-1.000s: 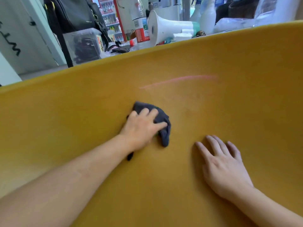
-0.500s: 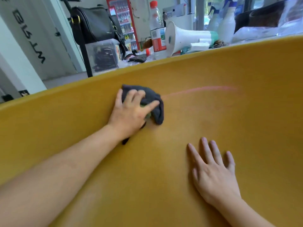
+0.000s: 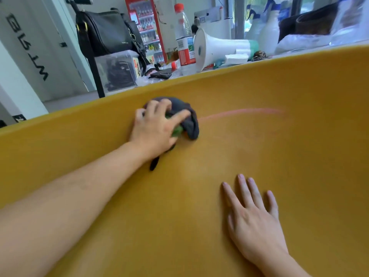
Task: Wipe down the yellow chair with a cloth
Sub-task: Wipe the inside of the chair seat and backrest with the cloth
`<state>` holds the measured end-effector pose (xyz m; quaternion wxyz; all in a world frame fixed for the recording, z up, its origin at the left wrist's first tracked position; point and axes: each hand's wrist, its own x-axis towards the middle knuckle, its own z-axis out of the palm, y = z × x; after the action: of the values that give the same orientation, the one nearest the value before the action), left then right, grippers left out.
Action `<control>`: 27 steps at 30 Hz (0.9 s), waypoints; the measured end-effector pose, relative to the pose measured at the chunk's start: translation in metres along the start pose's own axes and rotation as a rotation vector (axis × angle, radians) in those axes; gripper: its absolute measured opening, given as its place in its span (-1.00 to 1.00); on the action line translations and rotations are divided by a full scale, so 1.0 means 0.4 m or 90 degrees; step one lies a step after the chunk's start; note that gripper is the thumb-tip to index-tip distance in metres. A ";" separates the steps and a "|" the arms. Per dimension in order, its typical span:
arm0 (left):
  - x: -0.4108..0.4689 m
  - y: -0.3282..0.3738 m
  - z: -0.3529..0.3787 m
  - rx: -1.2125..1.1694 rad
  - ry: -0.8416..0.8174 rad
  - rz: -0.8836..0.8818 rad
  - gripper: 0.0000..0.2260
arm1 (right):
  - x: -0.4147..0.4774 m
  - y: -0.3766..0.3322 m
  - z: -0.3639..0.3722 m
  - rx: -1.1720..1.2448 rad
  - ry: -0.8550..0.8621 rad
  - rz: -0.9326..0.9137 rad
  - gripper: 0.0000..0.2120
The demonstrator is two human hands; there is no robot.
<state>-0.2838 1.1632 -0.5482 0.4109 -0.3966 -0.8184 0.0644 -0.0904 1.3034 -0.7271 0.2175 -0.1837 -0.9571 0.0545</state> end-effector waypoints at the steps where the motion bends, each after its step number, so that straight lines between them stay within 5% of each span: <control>1: 0.034 -0.006 -0.014 -0.029 0.005 -0.156 -0.42 | 0.000 0.000 0.001 0.003 0.004 -0.005 -0.43; 3: 0.000 0.081 -0.009 -0.092 -0.054 -0.263 -0.45 | -0.002 0.001 -0.002 0.011 -0.009 -0.015 -0.46; 7: -0.264 0.317 -0.007 -0.214 -0.227 -0.066 -0.46 | -0.002 0.007 -0.029 0.138 -0.037 0.016 -0.52; 11: -0.233 0.213 -0.010 -0.540 -0.340 -0.087 -0.47 | 0.004 0.000 -0.075 0.318 0.032 0.034 -0.45; 13: -0.220 0.138 -0.006 -0.518 -0.241 -0.160 -0.52 | 0.018 -0.047 -0.106 0.245 0.005 -0.095 -0.33; 16: -0.214 0.047 0.020 -0.176 -0.057 -0.205 -0.49 | 0.049 -0.137 -0.131 0.148 -0.080 -0.280 -0.11; 22: 0.104 -0.058 -0.005 -0.081 -0.003 -0.243 -0.48 | 0.098 -0.135 -0.118 0.102 -0.241 -0.343 -0.16; 24: 0.135 -0.037 0.008 -0.076 0.003 -0.258 -0.50 | 0.100 -0.111 -0.099 0.078 -0.197 -0.399 -0.18; 27: 0.137 -0.038 0.008 -0.101 0.048 -0.281 -0.57 | 0.151 -0.090 -0.041 0.070 0.044 -0.444 -0.35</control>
<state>-0.3143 1.1923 -0.5096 0.4128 -0.2411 -0.8719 -0.1060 -0.1458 1.2931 -0.6817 0.2646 0.1641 -0.9500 0.0224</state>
